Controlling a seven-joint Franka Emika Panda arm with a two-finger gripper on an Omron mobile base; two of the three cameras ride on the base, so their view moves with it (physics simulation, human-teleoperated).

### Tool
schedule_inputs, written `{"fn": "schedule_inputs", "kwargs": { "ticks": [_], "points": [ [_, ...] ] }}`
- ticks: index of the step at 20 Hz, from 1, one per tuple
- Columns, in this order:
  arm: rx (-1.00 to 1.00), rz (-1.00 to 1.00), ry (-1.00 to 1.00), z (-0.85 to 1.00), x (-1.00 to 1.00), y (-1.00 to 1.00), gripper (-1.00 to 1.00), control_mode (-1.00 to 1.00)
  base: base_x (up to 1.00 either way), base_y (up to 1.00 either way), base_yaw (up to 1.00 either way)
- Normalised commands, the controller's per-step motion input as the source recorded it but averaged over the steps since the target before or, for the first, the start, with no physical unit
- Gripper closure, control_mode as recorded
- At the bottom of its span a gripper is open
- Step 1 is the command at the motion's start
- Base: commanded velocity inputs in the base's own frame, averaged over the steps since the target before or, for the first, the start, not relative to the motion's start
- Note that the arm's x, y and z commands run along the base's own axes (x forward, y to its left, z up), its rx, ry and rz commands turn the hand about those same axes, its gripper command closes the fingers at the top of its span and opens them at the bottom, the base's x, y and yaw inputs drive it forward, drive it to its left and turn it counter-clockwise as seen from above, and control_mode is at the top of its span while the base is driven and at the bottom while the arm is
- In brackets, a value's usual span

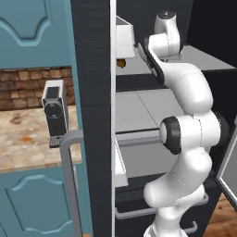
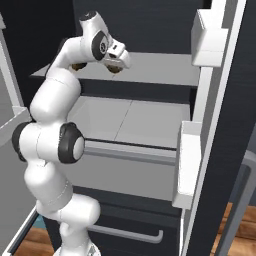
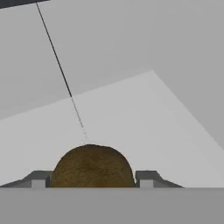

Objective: Open the fridge, remove the kiwi, sweet potato, and fish, and place them on any counter.

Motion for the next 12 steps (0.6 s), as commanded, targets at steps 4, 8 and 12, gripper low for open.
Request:
{"fn": "schedule_inputs", "kwargs": {
  "ticks": [4,8,12],
  "points": [
    [0.0,-0.02,-0.02,-0.67,-0.53,0.0,1.0,-1.0,0.0,0.0,0.0],
    [0.0,0.0,-0.5,0.93,-0.84,0.0,1.0,-1.0,0.0,0.0,0.0],
    [0.01,0.03,-0.08,0.63,-1.0,0.0,1.0,-1.0,0.0,0.0,0.0]
  ]
}}
